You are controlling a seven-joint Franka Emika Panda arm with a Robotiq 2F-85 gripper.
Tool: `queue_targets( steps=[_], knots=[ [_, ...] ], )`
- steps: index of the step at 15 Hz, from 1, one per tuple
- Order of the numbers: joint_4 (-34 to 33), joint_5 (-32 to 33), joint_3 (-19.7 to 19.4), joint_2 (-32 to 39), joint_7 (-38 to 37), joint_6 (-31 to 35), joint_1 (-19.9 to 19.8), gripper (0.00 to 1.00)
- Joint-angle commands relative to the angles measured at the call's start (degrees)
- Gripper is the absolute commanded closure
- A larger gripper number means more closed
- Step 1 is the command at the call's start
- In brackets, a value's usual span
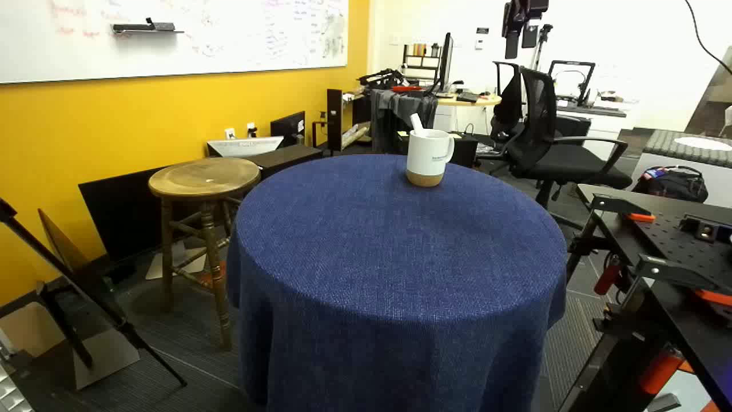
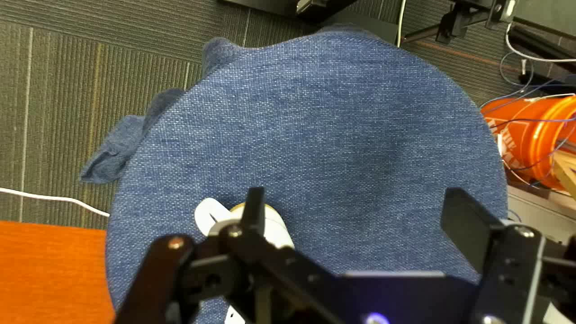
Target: Take the marker out of the cup and put it on the table
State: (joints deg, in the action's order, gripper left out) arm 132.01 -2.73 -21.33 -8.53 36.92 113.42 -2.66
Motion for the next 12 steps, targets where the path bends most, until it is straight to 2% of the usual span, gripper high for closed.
queue_targets(
  steps=[1, 9, 12],
  knots=[
    [-0.1, -0.4, 2.6, 0.2, 0.3, -0.1, -2.7, 0.00],
    [0.2, -0.3, 3.0, 0.0, 0.4, 0.2, -2.9, 0.00],
    [1.7, 0.3, 4.5, -0.5, -0.5, 5.6, -3.9, 0.00]
  ],
)
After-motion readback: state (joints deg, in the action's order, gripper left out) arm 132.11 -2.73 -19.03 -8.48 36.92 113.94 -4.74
